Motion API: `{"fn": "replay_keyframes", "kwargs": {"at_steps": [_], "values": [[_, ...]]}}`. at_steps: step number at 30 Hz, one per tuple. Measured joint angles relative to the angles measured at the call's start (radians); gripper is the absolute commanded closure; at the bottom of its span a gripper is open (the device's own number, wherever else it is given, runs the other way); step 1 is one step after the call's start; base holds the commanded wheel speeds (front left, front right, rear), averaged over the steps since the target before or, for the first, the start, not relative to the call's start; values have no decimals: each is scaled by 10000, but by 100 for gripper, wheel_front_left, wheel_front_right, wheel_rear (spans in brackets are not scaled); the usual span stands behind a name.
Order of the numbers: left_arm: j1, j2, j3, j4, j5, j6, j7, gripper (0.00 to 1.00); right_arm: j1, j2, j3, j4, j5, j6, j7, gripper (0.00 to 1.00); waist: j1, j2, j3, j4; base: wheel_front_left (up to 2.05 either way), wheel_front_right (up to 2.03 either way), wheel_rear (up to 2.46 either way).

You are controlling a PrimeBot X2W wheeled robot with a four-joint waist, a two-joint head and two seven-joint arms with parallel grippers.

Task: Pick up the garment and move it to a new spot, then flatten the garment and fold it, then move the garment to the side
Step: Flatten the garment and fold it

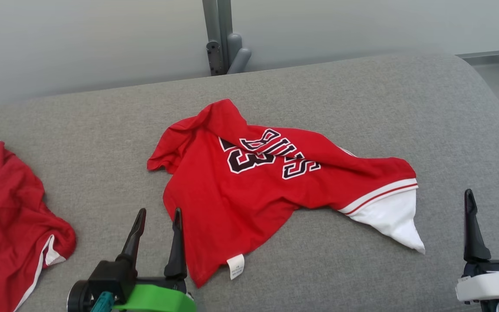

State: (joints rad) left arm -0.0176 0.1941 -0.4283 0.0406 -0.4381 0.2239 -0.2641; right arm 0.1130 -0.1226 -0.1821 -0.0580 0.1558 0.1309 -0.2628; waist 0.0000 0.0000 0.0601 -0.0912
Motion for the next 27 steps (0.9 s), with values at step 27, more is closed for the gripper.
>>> {"fn": "replay_keyframes", "kwargs": {"at_steps": [27], "values": [[2361,-1244,3147,527,2270,-2683,-2,0,646,144,19,1189,-75,0,0,0,0,0,-545,651,0,0,0]]}}
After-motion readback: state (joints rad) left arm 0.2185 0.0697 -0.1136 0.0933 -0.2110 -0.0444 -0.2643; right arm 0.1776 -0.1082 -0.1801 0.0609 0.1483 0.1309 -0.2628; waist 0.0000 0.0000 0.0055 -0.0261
